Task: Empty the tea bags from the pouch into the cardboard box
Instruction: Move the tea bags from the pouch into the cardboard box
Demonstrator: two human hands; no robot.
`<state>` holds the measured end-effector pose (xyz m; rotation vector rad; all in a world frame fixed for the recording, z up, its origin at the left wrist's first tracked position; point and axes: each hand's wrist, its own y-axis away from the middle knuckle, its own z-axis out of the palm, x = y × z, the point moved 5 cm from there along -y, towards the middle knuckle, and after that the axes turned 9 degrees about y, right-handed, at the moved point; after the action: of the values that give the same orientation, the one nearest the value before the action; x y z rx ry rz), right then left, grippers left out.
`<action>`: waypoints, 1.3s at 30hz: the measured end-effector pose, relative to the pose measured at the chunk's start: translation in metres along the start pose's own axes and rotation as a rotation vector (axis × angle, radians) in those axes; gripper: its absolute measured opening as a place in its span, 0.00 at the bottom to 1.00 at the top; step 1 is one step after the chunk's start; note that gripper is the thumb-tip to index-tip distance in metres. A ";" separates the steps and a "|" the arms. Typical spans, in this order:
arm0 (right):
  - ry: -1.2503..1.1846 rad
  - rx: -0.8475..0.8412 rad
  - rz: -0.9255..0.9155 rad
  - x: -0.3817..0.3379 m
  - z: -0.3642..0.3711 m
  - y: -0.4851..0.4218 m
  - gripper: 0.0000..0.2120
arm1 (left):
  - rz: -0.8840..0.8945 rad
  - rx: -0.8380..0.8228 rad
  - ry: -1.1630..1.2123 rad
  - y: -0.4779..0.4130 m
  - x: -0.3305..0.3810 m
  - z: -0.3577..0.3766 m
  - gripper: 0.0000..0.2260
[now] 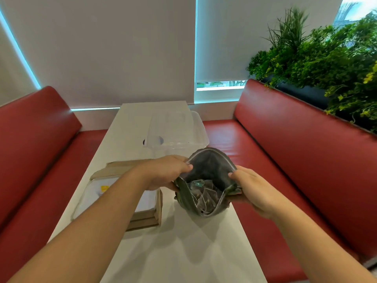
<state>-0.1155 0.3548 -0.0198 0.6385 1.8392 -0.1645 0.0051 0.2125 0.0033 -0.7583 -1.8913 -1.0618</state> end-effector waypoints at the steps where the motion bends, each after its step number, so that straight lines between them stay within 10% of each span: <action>1: 0.014 0.028 -0.017 -0.004 -0.001 0.001 0.10 | 0.016 0.012 0.000 0.001 0.002 0.000 0.08; 39: 0.324 0.014 -0.597 -0.254 0.161 -0.121 0.17 | 0.263 0.481 0.147 0.070 -0.003 -0.308 0.12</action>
<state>0.0160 0.0991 0.1296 0.1072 2.3052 -0.4897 0.1736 -0.0263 0.1226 -0.6062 -1.7632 -0.4577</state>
